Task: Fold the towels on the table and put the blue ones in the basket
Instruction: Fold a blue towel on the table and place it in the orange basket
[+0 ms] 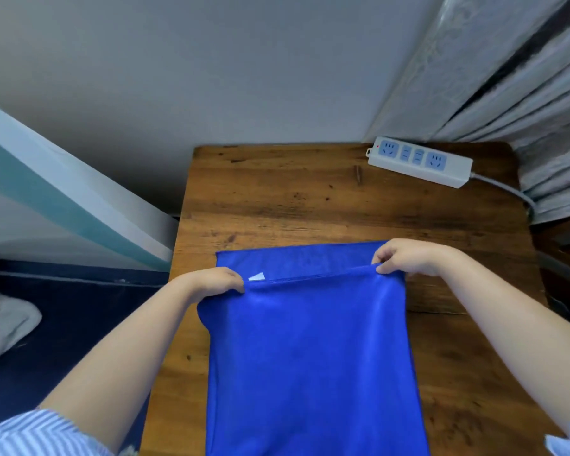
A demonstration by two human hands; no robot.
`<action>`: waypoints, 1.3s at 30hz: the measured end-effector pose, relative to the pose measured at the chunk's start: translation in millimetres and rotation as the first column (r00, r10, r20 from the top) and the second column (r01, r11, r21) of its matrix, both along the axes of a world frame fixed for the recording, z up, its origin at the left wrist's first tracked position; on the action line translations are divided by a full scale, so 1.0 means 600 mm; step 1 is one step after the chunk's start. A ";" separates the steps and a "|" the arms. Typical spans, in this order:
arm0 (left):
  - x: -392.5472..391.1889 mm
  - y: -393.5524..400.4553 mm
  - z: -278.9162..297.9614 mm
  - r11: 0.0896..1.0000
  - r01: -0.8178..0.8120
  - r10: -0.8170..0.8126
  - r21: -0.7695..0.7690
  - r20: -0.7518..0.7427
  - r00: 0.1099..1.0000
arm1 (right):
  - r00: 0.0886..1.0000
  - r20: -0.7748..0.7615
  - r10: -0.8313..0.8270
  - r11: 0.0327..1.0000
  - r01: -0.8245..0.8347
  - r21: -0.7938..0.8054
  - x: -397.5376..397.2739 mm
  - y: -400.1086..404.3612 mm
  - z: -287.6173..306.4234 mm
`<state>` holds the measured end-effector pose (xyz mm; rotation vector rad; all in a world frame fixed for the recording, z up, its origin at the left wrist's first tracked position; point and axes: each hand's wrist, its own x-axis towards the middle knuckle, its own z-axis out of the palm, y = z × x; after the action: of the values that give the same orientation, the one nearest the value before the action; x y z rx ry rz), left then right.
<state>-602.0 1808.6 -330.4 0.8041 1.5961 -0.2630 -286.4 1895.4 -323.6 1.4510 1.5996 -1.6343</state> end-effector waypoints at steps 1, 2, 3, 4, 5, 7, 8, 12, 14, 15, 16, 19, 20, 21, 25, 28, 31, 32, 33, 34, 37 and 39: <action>-0.004 0.007 -0.008 0.999 -0.032 0.034 0.036 -0.043 0.999 | 0.999 0.038 -0.017 0.998 0.015 0.062 -0.008 0.005 -0.007; -0.007 0.013 -0.017 0.994 -0.059 0.068 0.093 -0.090 0.994 | 0.997 0.077 -0.021 0.991 0.010 0.134 -0.015 0.009 -0.015; -0.010 0.018 -0.026 0.982 -0.079 0.104 0.172 -0.141 0.985 | 0.993 0.120 -0.007 0.977 -0.019 0.215 -0.020 0.013 -0.023; -0.013 0.023 -0.034 0.962 -0.083 0.135 0.260 -0.190 0.972 | 0.986 0.163 0.015 0.954 -0.064 0.294 -0.024 0.015 -0.031; -0.017 0.028 -0.042 0.939 -0.057 0.145 0.339 -0.240 0.960 | 0.979 0.201 0.029 0.926 -0.103 0.365 -0.027 0.018 -0.038; -0.020 0.033 -0.051 0.903 0.100 0.064 0.417 -0.362 0.930 | 0.966 0.260 0.014 0.865 -0.142 0.481 -0.029 0.017 -0.049; -0.019 0.035 -0.054 0.879 0.187 0.012 0.439 -0.413 0.911 | 0.961 0.275 0.002 0.828 -0.156 0.539 -0.029 0.014 -0.053; -0.024 0.041 -0.064 0.843 0.387 -0.220 0.373 -0.417 0.882 | 0.963 0.265 0.044 0.723 -0.213 0.657 -0.021 0.003 -0.072; -0.034 0.044 -0.064 0.810 0.506 -0.367 0.296 -0.418 0.831 | 0.965 0.255 0.067 0.725 -0.223 0.652 -0.017 0.004 -0.074; -0.041 0.044 -0.064 0.783 0.545 -0.393 0.299 -0.441 0.807 | 0.965 0.249 0.084 0.726 -0.230 0.648 -0.015 0.007 -0.074; -0.047 0.045 -0.065 0.755 0.571 -0.392 0.322 -0.476 0.787 | 0.963 0.247 0.110 0.728 -0.247 0.639 -0.014 0.011 -0.074; -0.052 0.047 -0.068 0.713 0.595 -0.372 0.371 -0.519 0.769 | 0.933 0.271 0.235 0.735 -0.353 0.579 -0.013 0.026 -0.068; -0.051 0.049 -0.069 0.716 0.589 -0.376 0.375 -0.504 0.777 | 0.924 0.268 0.275 0.737 -0.381 0.558 -0.013 0.032 -0.065; -0.050 0.053 -0.069 0.718 0.584 -0.378 0.378 -0.493 0.784 | 0.921 0.248 0.300 0.746 -0.388 0.541 -0.012 0.039 -0.061; -0.048 0.063 -0.070 0.673 0.640 -0.440 0.371 -0.496 0.749 | 0.953 0.100 0.286 0.842 -0.300 0.448 -0.002 0.055 -0.035; -0.047 0.062 -0.068 0.704 0.597 -0.432 0.385 -0.435 0.790 | 0.964 0.055 0.261 0.876 -0.260 0.406 0.008 0.053 -0.019; -0.045 0.060 -0.068 0.687 0.613 -0.442 0.390 -0.445 0.779 | 0.964 0.074 0.256 0.870 -0.263 0.418 0.015 0.048 -0.015; -0.042 0.061 -0.067 0.668 0.626 -0.442 0.402 -0.463 0.769 | 0.961 0.091 0.259 0.861 -0.273 0.429 0.017 0.046 -0.015; -0.038 0.062 -0.063 0.646 0.645 -0.443 0.408 -0.488 0.752 | 0.958 0.107 0.266 0.853 -0.286 0.437 0.019 0.044 -0.012; -0.035 0.062 -0.061 0.623 0.669 -0.446 0.405 -0.518 0.730 | 0.953 0.119 0.280 0.847 -0.303 0.437 0.021 0.042 -0.011; -0.037 0.054 -0.048 0.550 0.748 -0.455 0.372 -0.618 0.641 | 0.937 0.152 0.315 0.831 -0.349 0.432 0.025 0.033 -0.003; -0.043 0.048 -0.038 0.520 0.778 -0.463 0.353 -0.648 0.604 | 0.938 0.154 0.311 0.822 -0.347 0.452 0.027 0.028 0.003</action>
<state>-627.6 1837.2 -353.5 2.0197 1.7937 -0.5301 -270.5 1912.4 -321.9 1.3240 2.1689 -1.0205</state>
